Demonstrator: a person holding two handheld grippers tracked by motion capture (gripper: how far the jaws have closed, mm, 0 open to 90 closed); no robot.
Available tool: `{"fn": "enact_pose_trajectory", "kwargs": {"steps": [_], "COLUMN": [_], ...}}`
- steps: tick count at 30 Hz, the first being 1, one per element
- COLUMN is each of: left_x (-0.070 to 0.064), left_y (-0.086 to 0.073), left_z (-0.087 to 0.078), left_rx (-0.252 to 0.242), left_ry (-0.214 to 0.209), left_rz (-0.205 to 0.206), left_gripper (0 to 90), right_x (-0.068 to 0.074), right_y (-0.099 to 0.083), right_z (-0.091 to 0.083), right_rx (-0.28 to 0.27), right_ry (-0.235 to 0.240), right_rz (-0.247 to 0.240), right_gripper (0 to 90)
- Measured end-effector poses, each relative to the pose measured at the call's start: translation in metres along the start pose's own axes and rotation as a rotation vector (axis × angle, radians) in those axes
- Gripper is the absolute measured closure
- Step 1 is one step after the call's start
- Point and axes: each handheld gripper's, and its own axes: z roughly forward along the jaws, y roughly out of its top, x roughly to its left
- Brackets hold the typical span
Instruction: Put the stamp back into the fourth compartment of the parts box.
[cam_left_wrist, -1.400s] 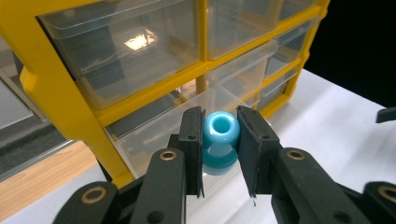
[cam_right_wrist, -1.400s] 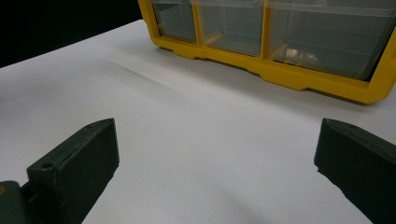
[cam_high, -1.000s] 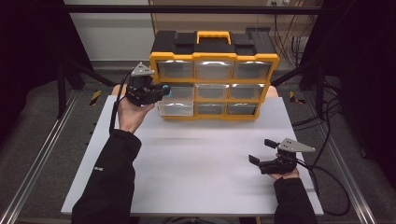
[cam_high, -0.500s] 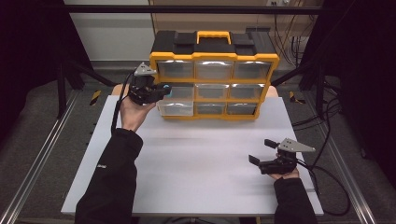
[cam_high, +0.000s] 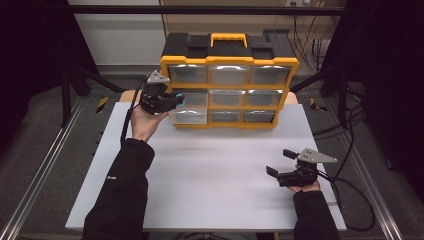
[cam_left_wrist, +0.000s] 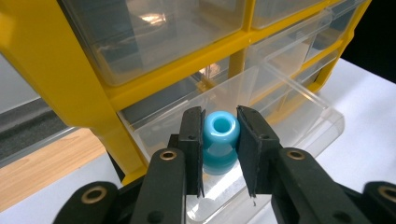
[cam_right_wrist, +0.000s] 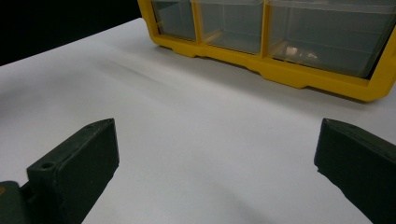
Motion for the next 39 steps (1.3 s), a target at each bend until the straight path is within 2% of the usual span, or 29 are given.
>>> {"fn": "enact_pose_trajectory", "kwargs": {"steps": [9, 12, 13, 14, 16, 17, 18, 19, 20, 21, 22, 23, 26, 27, 30, 33, 37, 38, 39], "left_x": [0.002, 0.003, 0.003, 0.002, 0.001, 0.001, 0.000, 0.000, -0.001, -0.001, -0.001, -0.002, -0.004, -0.005, -0.005, -0.006, -0.007, -0.007, -0.007], "left_y": [-0.009, -0.011, -0.011, -0.010, -0.010, -0.010, -0.012, -0.012, -0.015, -0.017, -0.017, -0.022, -0.028, -0.032, -0.043, -0.049, -0.064, -0.072, -0.072], "left_z": [0.010, 0.010, 0.009, 0.006, 0.003, 0.001, -0.007, -0.007, -0.014, -0.016, -0.016, -0.021, -0.027, -0.030, -0.039, -0.043, -0.049, -0.052, -0.052], "left_rx": [0.031, 0.027, 0.019, 0.008, -0.004, -0.014, -0.053, -0.053, -0.081, -0.092, -0.092, -0.102, -0.119, -0.133, -0.161, -0.175, -0.187, -0.188, -0.188], "left_ry": [0.004, 0.008, 0.010, 0.017, 0.021, 0.024, 0.015, 0.015, -0.008, -0.014, -0.014, -0.033, -0.019, -0.024, -0.057, -0.069, -0.070, -0.074, -0.074], "left_rz": [-0.005, -0.008, -0.012, -0.015, -0.013, -0.013, -0.024, -0.024, -0.043, -0.047, -0.047, -0.051, -0.035, -0.036, -0.050, -0.057, -0.054, -0.053, -0.053], "left_gripper": [71.2, 70.8, 69.0, 62.0, 60.2, 54.7, 52.3, 49.2, 45.7, 42.7, 39.6, 34.5, 26.8, 26.8, 14.8, 8.7, 5.6, 3.9, 3.6], "right_x": [0.000, 0.000, 0.000, 0.000, 0.000, 0.000, 0.000, 0.000, 0.000, 0.000, 0.000, 0.000, 0.000, 0.000, 0.000, 0.000, 0.000, 0.000, 0.000], "right_y": [0.000, 0.000, 0.000, 0.000, 0.000, 0.000, 0.000, 0.000, 0.000, 0.000, 0.000, 0.000, 0.000, 0.000, 0.000, 0.000, 0.000, 0.000, 0.000], "right_z": [0.000, 0.001, 0.001, 0.001, 0.001, 0.001, 0.000, 0.000, 0.000, 0.000, 0.000, 0.001, 0.001, 0.001, 0.001, 0.001, 0.001, 0.001, 0.001], "right_rx": [0.005, 0.005, 0.006, 0.006, 0.005, 0.004, 0.004, 0.004, 0.003, 0.004, 0.004, 0.006, 0.005, 0.005, 0.003, 0.004, 0.003, 0.003, 0.003], "right_ry": [0.001, 0.001, 0.000, 0.000, 0.000, 0.001, 0.001, 0.001, 0.001, 0.000, 0.000, -0.002, -0.002, -0.002, -0.002, -0.001, -0.002, -0.001, -0.001], "right_rz": [0.000, 0.001, 0.000, 0.001, 0.001, 0.001, 0.001, 0.001, 0.001, 0.002, 0.002, 0.001, 0.003, 0.003, 0.003, 0.006, 0.004, 0.006, 0.006], "right_gripper": [0.4, 0.4, 0.4, 0.4, 0.4, 0.4, 0.4, 0.5, 0.5, 0.4, 0.4, 0.4, 0.4, 0.4, 0.5, 0.5, 0.5, 0.4, 0.4]}}
